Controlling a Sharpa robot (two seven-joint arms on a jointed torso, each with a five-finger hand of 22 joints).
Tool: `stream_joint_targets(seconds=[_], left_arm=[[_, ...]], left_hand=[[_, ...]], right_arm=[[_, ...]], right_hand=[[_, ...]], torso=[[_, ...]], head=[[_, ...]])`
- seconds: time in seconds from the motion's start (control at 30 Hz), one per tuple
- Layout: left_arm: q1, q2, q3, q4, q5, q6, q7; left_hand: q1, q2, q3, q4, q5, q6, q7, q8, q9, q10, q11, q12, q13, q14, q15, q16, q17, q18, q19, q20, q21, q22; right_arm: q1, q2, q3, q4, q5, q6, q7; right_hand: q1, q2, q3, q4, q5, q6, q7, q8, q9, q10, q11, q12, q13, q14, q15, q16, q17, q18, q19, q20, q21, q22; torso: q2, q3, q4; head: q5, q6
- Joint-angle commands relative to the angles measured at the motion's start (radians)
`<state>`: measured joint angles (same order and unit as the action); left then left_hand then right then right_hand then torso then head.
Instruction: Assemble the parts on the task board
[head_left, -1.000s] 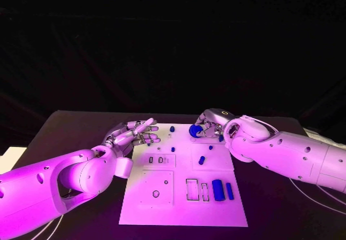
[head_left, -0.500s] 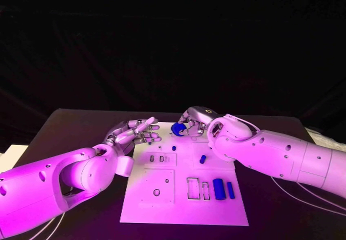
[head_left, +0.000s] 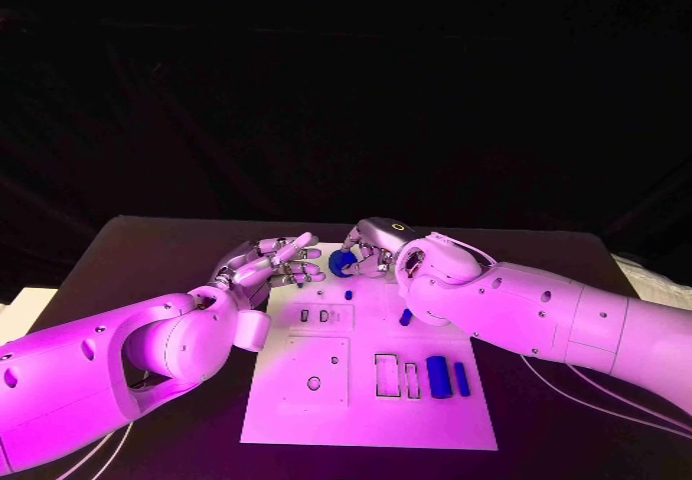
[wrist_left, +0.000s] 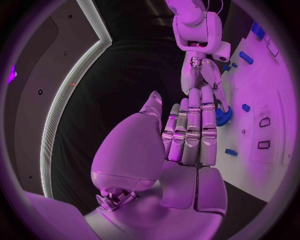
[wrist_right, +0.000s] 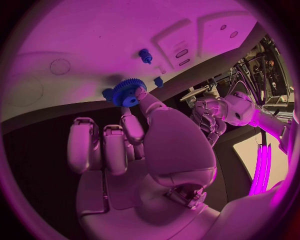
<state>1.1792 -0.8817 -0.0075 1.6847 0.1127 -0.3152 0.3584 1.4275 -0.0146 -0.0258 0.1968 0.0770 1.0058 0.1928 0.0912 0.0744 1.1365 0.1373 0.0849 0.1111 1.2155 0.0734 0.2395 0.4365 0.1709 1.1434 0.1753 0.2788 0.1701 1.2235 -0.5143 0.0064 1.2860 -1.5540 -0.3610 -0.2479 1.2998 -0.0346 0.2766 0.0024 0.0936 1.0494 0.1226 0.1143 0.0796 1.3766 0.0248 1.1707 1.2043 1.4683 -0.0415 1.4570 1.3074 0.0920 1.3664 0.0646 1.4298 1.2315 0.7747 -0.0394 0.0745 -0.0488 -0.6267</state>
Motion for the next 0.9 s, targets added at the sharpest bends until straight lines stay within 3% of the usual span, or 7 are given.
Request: stream_joint_targets(seconds=[0.03, 0.2, 0.33, 0.63, 0.9], left_arm=[[0.001, 0.003, 0.001, 0.002, 0.002, 0.021, 0.003], [0.001, 0.002, 0.001, 0.003, 0.002, 0.021, 0.003], [0.001, 0.001, 0.001, 0.004, 0.002, 0.020, 0.002], [0.001, 0.001, 0.001, 0.003, 0.002, 0.020, 0.001], [0.001, -0.001, 0.001, 0.004, 0.002, 0.020, -0.001]], left_hand=[[0.004, 0.005, 0.002, -0.006, -0.003, -0.002, 0.003, -0.005, -0.001, -0.008, -0.002, -0.005, -0.001, -0.004, 0.000, -0.006, 0.002, 0.007, -0.004, 0.001, -0.007, -0.001], [0.004, 0.005, 0.002, -0.006, -0.003, -0.002, 0.003, -0.005, -0.001, -0.008, -0.002, -0.005, -0.001, -0.004, 0.000, -0.006, 0.002, 0.007, -0.004, 0.001, -0.007, -0.001], [0.004, 0.005, 0.002, -0.006, -0.003, -0.002, 0.003, -0.005, -0.001, -0.008, -0.002, -0.005, -0.001, -0.004, 0.000, -0.006, 0.002, 0.007, -0.004, 0.001, -0.007, -0.001], [0.004, 0.005, 0.002, -0.006, -0.003, -0.002, 0.003, -0.005, -0.001, -0.008, -0.002, -0.005, -0.001, -0.004, 0.000, -0.006, 0.002, 0.007, -0.004, 0.001, -0.007, -0.001], [0.006, 0.006, 0.002, -0.008, -0.003, -0.003, 0.003, -0.005, -0.001, -0.009, -0.002, -0.005, -0.001, -0.004, 0.000, -0.008, 0.002, 0.008, -0.004, 0.002, -0.007, -0.001]], right_arm=[[-0.001, 0.009, -0.002, -0.012, -0.018, 0.033, -0.013], [-0.002, 0.018, -0.003, -0.029, -0.026, 0.042, -0.021], [-0.003, 0.022, -0.005, -0.038, -0.027, 0.045, -0.018], [-0.003, 0.027, -0.006, -0.043, -0.027, 0.049, -0.017], [-0.004, 0.019, -0.007, -0.030, -0.018, 0.036, -0.005]], right_hand=[[-0.014, -0.003, 0.010, 0.014, 0.007, 0.035, -0.007, -0.009, 0.013, -0.014, 0.004, -0.017, -0.013, 0.058, -0.001, -0.008, 0.028, -0.019, 0.002, 0.002, 0.004, -0.002], [-0.026, -0.019, 0.009, 0.019, 0.009, 0.007, 0.004, -0.030, 0.004, -0.045, 0.013, -0.074, -0.058, 0.056, 0.006, -0.015, 0.018, -0.018, -0.003, 0.007, 0.001, -0.009], [-0.037, -0.040, 0.002, 0.025, 0.020, -0.058, 0.022, -0.054, -0.012, -0.068, 0.028, -0.116, -0.089, 0.056, 0.019, -0.015, 0.020, -0.017, -0.007, 0.018, -0.002, -0.014], [-0.053, -0.066, -0.035, 0.047, 0.032, -0.148, 0.039, -0.054, -0.016, -0.117, 0.045, -0.197, -0.155, 0.053, 0.034, -0.021, 0.014, -0.013, -0.020, 0.035, -0.011, -0.032], [-0.062, -0.072, -0.074, 0.076, 0.057, -0.157, 0.042, -0.049, -0.012, -0.120, 0.049, -0.204, -0.161, 0.053, 0.038, -0.022, 0.015, -0.012, -0.021, 0.040, -0.012, -0.033]], torso=[[0.000, -0.0003, 0.0001], [0.000, 0.0001, -0.0012], [0.000, 0.0004, -0.0017], [0.000, 0.0012, -0.0013], [0.000, 0.0012, -0.0023]], head=[[0.001, -0.003], [0.003, -0.005], [0.005, -0.006], [0.004, -0.007], [0.005, -0.007]])
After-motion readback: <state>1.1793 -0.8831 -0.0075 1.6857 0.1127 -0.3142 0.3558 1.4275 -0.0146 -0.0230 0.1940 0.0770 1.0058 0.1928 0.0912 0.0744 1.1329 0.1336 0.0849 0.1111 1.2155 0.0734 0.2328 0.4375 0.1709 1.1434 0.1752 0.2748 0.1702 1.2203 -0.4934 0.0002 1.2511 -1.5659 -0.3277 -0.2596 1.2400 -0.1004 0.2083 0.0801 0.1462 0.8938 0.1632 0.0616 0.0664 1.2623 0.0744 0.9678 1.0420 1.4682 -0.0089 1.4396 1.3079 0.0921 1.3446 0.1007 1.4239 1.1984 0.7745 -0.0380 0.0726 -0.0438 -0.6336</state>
